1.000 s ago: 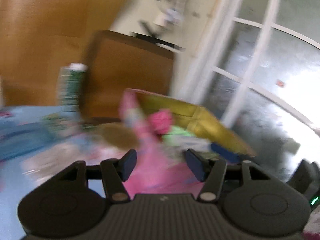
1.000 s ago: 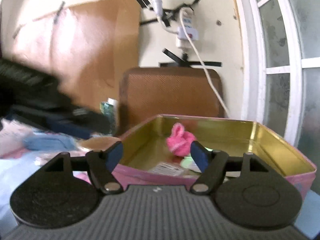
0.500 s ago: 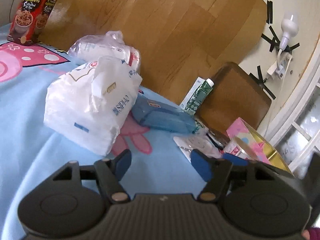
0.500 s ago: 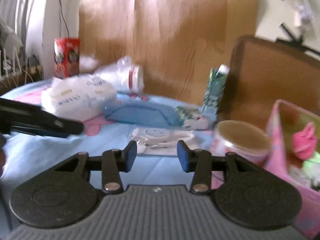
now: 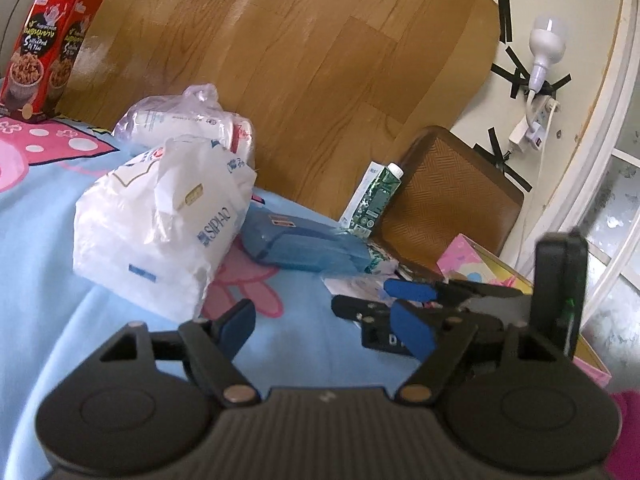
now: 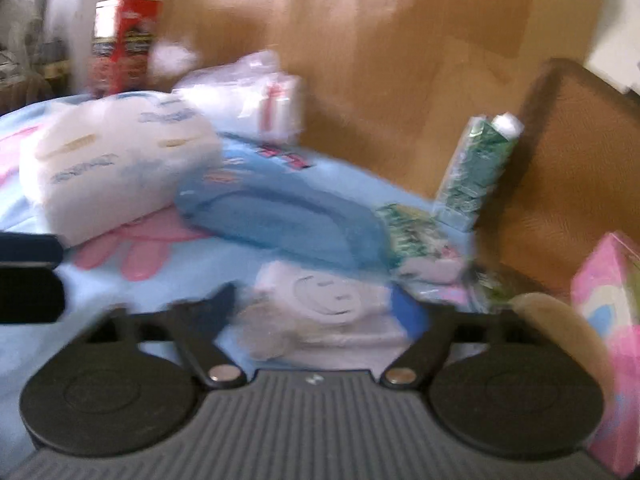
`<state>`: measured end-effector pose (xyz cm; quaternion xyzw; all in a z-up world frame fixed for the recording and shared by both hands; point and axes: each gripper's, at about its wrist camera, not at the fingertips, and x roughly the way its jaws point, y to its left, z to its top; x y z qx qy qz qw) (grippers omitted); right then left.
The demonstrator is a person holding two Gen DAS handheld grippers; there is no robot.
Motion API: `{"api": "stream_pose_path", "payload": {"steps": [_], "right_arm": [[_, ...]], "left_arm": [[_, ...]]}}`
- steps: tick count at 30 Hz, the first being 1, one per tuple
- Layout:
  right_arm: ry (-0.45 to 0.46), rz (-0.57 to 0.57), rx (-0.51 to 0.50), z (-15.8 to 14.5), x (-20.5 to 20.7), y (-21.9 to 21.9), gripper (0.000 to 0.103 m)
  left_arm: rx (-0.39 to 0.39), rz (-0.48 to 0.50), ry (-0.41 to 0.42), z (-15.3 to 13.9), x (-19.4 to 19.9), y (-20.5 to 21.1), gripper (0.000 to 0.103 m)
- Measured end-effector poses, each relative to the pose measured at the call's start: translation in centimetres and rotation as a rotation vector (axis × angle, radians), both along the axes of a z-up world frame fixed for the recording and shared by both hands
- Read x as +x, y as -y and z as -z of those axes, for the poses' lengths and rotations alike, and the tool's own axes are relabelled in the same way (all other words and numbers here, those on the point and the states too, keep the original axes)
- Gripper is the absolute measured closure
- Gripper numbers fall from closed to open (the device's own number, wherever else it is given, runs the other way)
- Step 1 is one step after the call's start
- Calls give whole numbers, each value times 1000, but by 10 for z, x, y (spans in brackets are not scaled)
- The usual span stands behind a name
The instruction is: Organize soft objects
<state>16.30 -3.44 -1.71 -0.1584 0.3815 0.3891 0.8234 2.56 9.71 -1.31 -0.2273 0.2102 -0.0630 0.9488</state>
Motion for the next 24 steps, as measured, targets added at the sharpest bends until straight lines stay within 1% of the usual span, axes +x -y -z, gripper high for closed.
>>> {"api": "stream_pose_path", "payload": {"steps": [6,8,12,13,15,17,18,19,21,24], "right_arm": [[26,-24,16,-5,-21,17,36],[28,-58,27,-9,-33,25,37],[40,-155,66,-21,-73,50,37],[32,-192,80,-25,-84,58,37],[46,-271,111,-30,-107,75,35],[72,-320,144,-35,-126,90,27],[80,-321,170,-38,-131,96,16],[89,-306,203,-41,-133,103,8],[90,-250,264,-45,-130,112,7],[9,-145,314,-44,-113,119,7]], "left_arm": [[-34,-4,-11,1,2,-6,24],[-40,-3,-15,2,2,-8,24],[-42,7,-29,2,5,-8,24],[-43,12,-35,3,6,-8,24],[-42,24,-48,3,8,-7,24],[-42,30,-61,4,9,-6,23],[-40,27,-65,4,10,-7,21],[-39,25,-66,4,10,-6,20],[-37,23,-66,5,10,-6,18],[-29,19,-68,5,10,-6,16]]}}
